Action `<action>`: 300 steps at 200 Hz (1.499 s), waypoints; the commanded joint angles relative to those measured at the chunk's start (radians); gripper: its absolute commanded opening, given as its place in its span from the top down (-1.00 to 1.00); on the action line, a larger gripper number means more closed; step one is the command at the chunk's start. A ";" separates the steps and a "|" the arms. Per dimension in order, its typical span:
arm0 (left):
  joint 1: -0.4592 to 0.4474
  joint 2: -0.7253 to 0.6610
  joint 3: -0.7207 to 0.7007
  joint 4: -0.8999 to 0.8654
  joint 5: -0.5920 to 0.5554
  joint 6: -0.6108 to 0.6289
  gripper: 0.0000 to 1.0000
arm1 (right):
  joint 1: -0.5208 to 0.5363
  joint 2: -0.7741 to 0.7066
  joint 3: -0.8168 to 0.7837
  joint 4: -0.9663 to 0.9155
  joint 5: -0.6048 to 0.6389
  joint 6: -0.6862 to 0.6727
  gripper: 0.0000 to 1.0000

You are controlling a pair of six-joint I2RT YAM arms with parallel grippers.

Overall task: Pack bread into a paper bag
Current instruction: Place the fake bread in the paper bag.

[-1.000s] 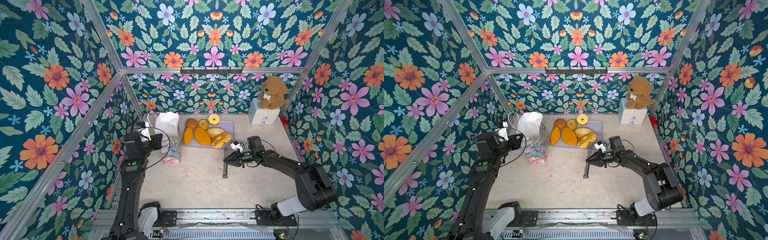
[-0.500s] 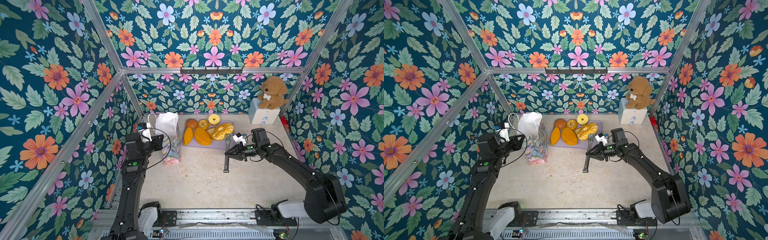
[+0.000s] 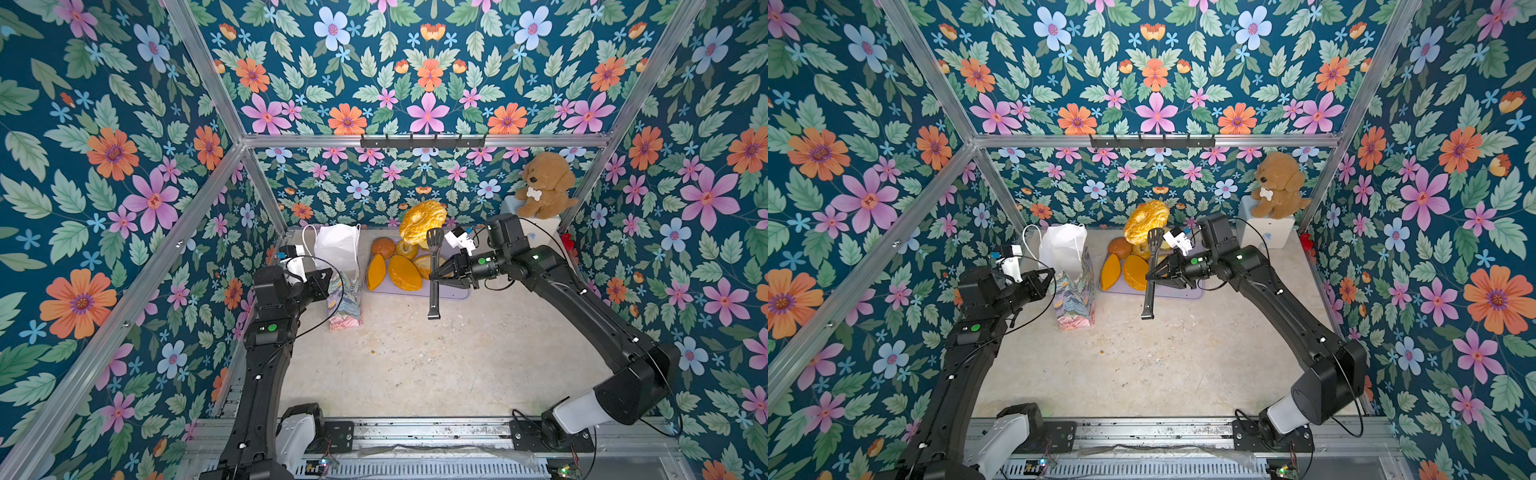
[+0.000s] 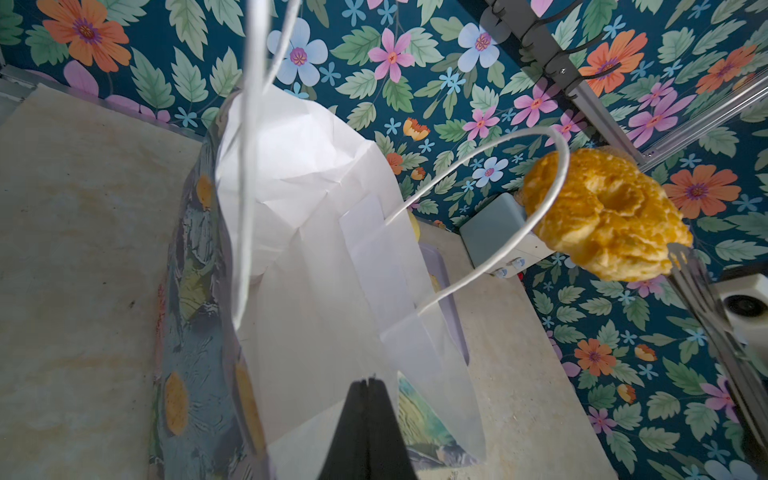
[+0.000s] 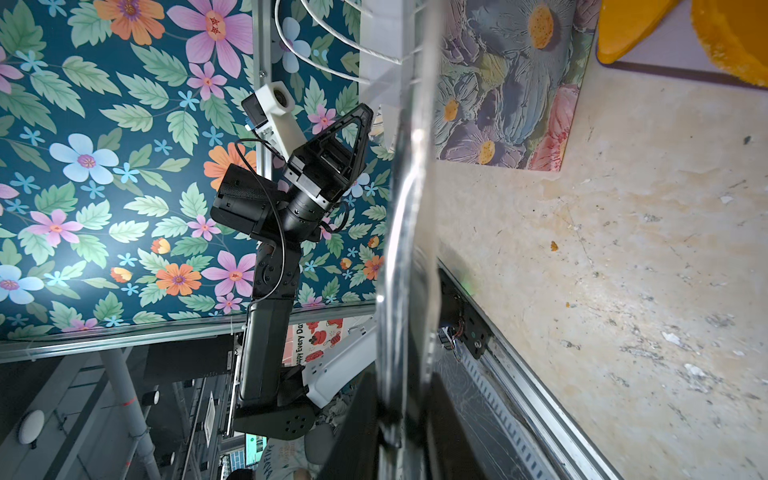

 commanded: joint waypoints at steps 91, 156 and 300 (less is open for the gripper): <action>-0.080 0.015 0.005 0.047 -0.009 -0.021 0.92 | 0.140 0.382 0.669 -0.302 0.098 -0.110 0.91; -0.089 0.016 0.004 0.050 -0.005 -0.019 0.92 | 0.182 0.559 0.923 -0.416 0.090 -0.128 0.91; -0.090 0.010 -0.001 0.038 -0.015 -0.003 0.93 | 0.247 0.635 0.927 -0.647 0.151 -0.250 0.91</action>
